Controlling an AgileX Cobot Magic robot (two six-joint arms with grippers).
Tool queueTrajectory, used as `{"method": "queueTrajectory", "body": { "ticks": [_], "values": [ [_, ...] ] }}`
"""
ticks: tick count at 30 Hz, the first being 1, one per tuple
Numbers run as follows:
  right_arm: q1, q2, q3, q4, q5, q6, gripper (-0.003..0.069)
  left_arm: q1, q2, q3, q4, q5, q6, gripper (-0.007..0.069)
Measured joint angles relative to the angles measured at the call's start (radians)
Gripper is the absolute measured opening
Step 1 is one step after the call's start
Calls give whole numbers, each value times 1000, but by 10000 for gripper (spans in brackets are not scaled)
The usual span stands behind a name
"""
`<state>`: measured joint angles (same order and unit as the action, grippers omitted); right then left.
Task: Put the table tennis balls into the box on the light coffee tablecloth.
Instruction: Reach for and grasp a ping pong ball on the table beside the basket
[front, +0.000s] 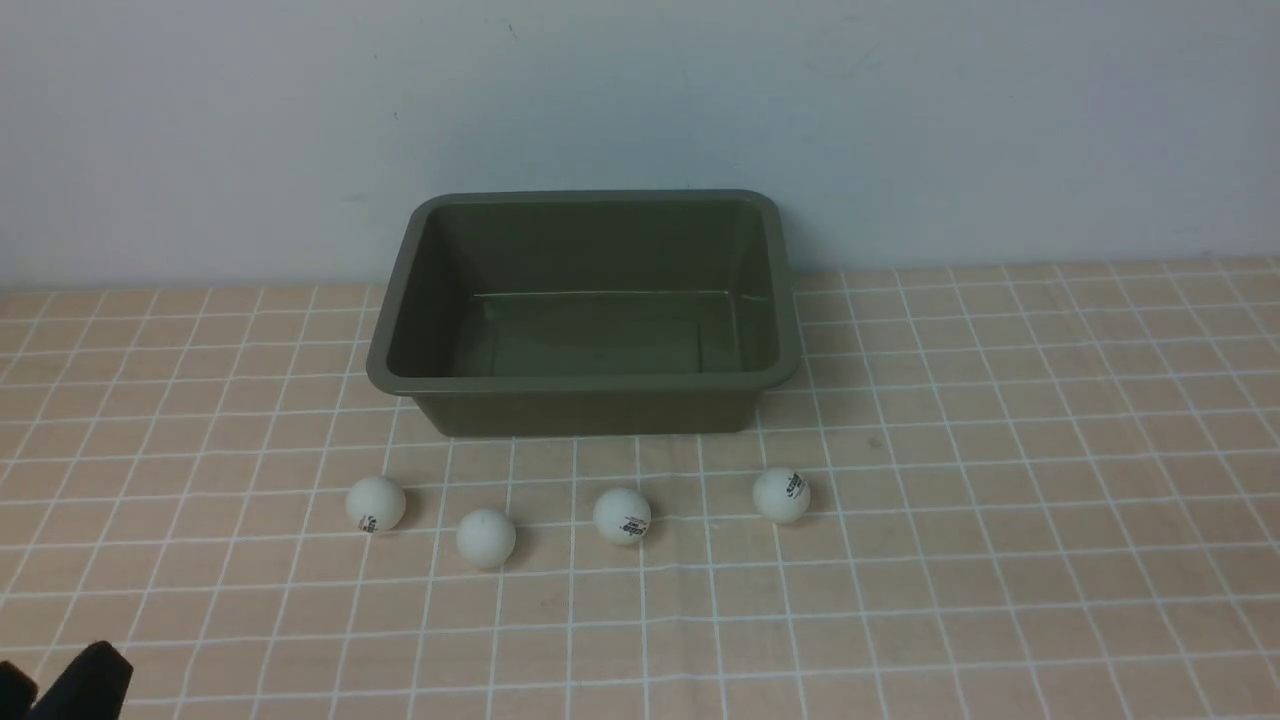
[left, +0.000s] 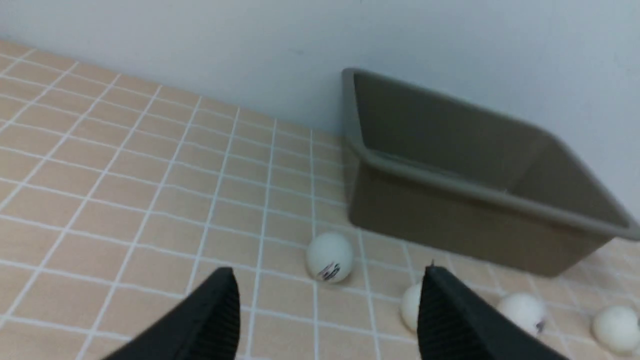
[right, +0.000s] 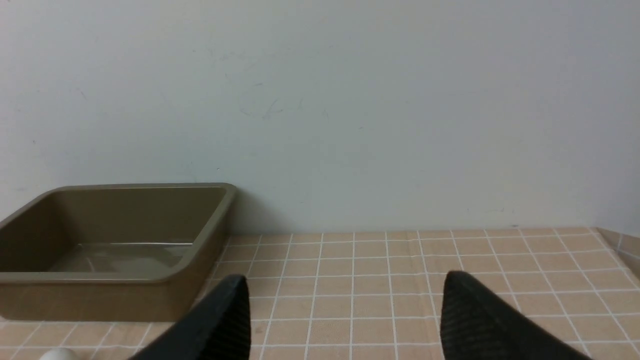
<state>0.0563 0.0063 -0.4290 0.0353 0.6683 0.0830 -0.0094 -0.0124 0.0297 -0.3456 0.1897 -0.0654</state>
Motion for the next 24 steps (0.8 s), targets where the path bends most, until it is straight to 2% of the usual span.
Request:
{"method": "queueTrajectory", "body": {
  "ticks": [10,15,17,18,19,22,23,24],
  "values": [
    [0,0,0,1,22,3,467,0,0,0,-63,-96,-5,403],
    [0,0,0,45,25,2,467,0,0,-76,-103,40,-10,403],
    [0,0,0,104,26,-63,467,0,18,-174,-108,162,14,403],
    [0,0,0,116,26,-83,467,0,18,-181,-108,171,16,403],
    [0,4,0,173,26,-139,467,0,52,-229,-110,236,37,403],
    [0,20,0,268,29,-273,467,0,122,-311,-113,330,88,403],
    [0,38,0,335,34,-350,467,0,160,-354,-113,372,127,403],
    [0,38,0,335,35,-361,467,0,165,-360,-113,372,133,403]
  ]
}}
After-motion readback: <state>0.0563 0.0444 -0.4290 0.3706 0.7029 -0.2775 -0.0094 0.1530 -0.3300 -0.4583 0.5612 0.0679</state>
